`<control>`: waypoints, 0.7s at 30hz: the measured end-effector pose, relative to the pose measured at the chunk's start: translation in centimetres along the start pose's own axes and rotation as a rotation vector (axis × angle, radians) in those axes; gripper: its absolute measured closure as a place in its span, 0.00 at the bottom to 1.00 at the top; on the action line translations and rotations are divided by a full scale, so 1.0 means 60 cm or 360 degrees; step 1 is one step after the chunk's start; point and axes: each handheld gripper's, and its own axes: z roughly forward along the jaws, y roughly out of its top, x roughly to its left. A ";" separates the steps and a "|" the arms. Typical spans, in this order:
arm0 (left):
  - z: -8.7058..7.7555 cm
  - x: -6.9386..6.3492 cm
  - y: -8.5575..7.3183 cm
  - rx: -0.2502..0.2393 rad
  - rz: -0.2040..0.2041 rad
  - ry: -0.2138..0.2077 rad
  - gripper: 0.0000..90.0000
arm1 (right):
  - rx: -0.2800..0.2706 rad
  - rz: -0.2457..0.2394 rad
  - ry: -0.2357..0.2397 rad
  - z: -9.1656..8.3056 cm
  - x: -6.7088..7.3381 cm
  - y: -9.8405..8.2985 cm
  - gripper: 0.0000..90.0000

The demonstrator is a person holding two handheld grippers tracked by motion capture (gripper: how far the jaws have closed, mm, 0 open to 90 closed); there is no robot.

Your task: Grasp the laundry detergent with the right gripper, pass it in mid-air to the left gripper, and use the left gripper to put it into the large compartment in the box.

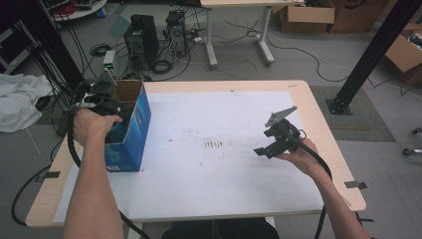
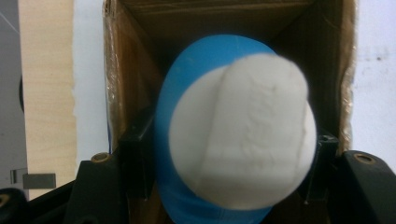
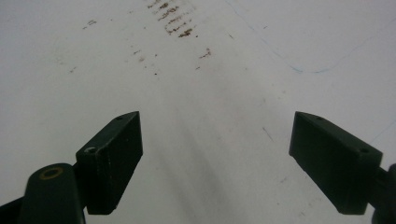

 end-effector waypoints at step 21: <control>0.009 -0.008 -0.002 0.0039 0.0020 0.0029 0.41 | 0.0009 0.0001 0.0001 0.003 0.006 -0.004 0.19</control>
